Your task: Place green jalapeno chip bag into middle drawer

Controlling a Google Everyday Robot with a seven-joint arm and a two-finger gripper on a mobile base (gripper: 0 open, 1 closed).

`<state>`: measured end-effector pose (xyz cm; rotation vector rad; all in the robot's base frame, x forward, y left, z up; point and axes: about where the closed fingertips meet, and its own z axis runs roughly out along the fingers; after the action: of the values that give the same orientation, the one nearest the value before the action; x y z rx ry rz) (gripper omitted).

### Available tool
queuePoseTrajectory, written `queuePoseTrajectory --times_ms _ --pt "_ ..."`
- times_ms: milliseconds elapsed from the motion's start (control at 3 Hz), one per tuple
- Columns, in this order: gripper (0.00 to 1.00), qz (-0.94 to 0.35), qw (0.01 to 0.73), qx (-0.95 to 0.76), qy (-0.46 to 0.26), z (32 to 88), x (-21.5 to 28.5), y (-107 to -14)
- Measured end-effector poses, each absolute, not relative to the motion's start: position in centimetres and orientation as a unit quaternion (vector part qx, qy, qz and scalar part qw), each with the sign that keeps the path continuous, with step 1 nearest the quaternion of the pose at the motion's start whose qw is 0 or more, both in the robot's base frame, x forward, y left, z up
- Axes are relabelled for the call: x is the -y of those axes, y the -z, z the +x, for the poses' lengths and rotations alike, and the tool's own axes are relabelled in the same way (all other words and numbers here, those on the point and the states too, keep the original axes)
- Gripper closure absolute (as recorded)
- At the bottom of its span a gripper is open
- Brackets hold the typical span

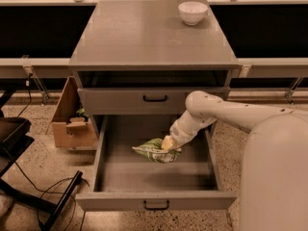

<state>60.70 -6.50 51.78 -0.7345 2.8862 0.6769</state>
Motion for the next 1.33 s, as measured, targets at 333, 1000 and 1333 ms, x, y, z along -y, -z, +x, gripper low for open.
queuePoseTrajectory --times_ms 333,1000,1333 --pt "0.68 -0.240 0.044 -0.944 -0.221 60.70 6.50 -51.77" --pt "0.14 -0.240 0.044 -0.944 -0.221 60.69 6.50 -51.76" --pt "0.00 -0.240 0.044 -0.944 -0.221 60.69 6.50 -51.77"
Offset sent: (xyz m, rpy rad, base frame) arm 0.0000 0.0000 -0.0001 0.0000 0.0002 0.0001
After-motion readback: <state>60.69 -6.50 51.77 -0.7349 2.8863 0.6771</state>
